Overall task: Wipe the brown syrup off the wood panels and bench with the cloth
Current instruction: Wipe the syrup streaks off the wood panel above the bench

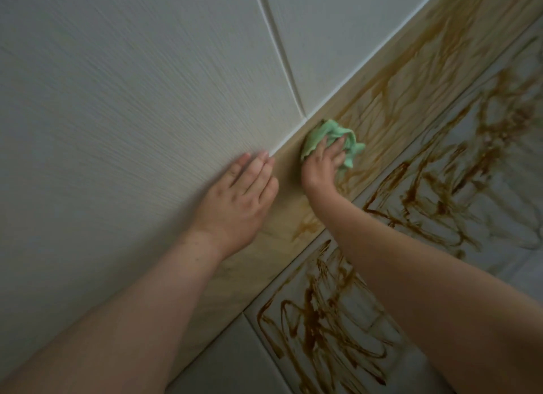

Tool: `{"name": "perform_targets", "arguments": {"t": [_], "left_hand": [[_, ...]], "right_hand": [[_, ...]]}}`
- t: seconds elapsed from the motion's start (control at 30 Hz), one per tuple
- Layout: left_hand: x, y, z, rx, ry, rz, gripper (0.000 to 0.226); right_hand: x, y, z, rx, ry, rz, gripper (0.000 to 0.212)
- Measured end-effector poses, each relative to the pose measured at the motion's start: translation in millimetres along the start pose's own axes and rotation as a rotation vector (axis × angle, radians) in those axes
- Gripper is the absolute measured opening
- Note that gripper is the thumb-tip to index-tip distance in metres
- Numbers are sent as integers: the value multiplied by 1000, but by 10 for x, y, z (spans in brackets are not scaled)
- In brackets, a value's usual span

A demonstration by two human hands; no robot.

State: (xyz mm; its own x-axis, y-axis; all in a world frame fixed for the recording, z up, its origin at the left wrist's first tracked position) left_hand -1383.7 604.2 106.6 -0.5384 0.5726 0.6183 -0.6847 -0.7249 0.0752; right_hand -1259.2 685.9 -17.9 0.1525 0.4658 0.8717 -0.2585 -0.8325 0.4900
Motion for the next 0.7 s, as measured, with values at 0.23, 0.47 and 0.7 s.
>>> {"name": "perform_targets", "arguments": {"t": [0.23,0.47,0.7], "left_hand": [[22,-126,-297,49,-244,-50,78],[-14,-175,-348,-26,-244,-73,76],[-33,-184,-359,-46,-222,-91,76]], "right_hand": [[-777,-320,-144,-21,22,-296,55],[-2164,187,-948,244,-337,-724,80],[-2463,-852,-673,-30,-463,-720,93]]}}
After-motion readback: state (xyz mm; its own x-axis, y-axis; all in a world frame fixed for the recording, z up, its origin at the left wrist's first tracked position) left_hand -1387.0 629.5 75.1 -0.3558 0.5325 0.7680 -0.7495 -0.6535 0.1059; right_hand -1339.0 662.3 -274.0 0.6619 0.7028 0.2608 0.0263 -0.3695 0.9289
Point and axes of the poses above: each hand's wrist, its own y-axis away from the middle knuckle, its own z-axis out of the back of the hand, x = y × z, the point moved 6 cm from there along -y, towards the middle knuckle, and after that the axes turned 2 degrees about y, right-handed, at the moved point
